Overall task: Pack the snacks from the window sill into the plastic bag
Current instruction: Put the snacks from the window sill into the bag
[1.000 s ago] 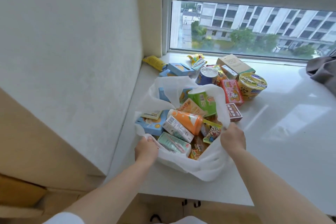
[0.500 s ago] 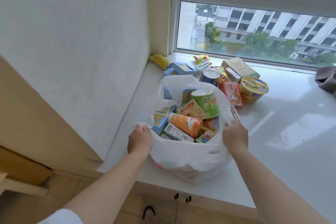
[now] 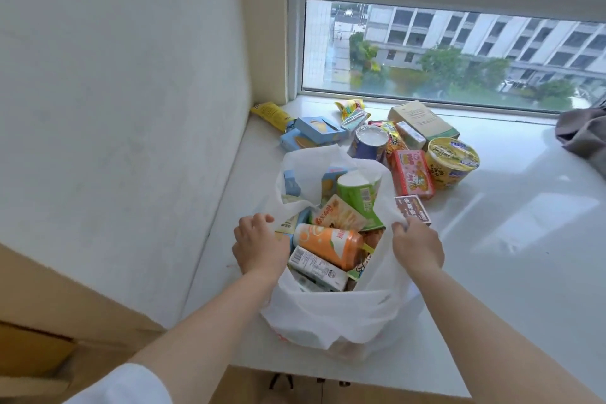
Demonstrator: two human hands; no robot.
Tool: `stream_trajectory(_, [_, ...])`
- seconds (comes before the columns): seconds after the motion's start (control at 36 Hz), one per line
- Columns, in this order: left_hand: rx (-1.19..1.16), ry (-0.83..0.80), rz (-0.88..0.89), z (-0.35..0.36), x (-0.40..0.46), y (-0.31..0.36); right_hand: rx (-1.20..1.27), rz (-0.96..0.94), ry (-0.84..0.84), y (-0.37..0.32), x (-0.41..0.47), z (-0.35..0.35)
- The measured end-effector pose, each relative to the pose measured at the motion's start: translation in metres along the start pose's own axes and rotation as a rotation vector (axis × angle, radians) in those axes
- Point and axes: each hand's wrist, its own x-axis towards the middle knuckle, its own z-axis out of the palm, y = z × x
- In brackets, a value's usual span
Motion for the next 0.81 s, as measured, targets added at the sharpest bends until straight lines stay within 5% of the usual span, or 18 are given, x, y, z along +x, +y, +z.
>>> stream_trajectory(0.36, [0.245, -0.077, 0.516, 0.011, 0.09, 0.079, -0.04, 0.203, 0.136, 0.005, 0.045, 0.0])
stream_trajectory(0.61, [0.28, -0.163, 0.581, 0.029, 0.116, 0.114, -0.009, 0.159, 0.314, -0.01, 0.083, -0.019])
stream_trajectory(0.81, [0.302, -0.202, 0.595, 0.041, 0.13, 0.134, -0.036, 0.173, 0.133, -0.01, 0.102, -0.003])
